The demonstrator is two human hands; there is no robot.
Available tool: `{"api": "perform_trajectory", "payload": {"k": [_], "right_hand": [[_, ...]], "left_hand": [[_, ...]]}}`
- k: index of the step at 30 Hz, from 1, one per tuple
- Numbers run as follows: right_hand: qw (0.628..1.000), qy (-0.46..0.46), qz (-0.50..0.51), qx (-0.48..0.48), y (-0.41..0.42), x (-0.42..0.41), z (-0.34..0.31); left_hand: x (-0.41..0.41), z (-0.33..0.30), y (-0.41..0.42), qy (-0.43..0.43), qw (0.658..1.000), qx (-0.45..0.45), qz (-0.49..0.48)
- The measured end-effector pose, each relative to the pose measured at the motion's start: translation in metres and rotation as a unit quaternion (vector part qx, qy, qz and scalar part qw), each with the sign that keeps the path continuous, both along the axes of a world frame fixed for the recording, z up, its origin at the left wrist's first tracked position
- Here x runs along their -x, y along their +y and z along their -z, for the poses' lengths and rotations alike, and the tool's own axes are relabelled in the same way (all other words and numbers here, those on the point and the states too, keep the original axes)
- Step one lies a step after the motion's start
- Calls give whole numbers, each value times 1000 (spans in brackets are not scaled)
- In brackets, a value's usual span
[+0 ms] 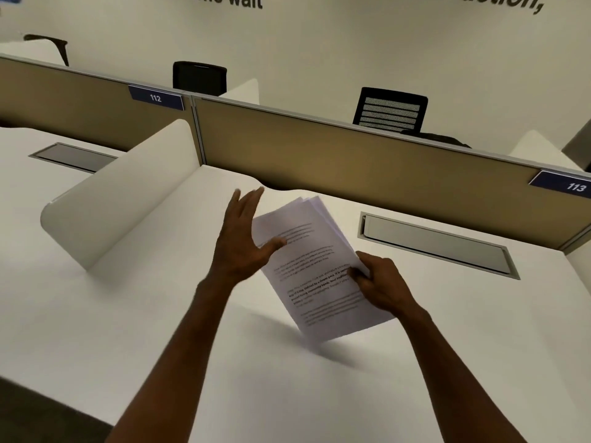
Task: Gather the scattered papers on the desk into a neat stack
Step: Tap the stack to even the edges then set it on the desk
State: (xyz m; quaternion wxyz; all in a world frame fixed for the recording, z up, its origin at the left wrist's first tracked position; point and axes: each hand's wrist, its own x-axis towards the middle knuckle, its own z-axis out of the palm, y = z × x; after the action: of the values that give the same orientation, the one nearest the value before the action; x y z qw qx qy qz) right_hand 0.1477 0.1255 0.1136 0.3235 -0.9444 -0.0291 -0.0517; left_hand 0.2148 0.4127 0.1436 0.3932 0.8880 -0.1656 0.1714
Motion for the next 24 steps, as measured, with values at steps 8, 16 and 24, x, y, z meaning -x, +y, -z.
{"api": "perform_trajectory", "payload": {"k": [8,16,24], "right_hand": [[992,6,-72,108,4,3,-46],[961,144,-38,-234,-79,18,-32],[886,94,92,-444,-32,25,40]], "left_hand": [[-15,-7,4,184,973,35,136],[7,57,27,256,926,267,79],[17,83,16,290,895,327,89]]}}
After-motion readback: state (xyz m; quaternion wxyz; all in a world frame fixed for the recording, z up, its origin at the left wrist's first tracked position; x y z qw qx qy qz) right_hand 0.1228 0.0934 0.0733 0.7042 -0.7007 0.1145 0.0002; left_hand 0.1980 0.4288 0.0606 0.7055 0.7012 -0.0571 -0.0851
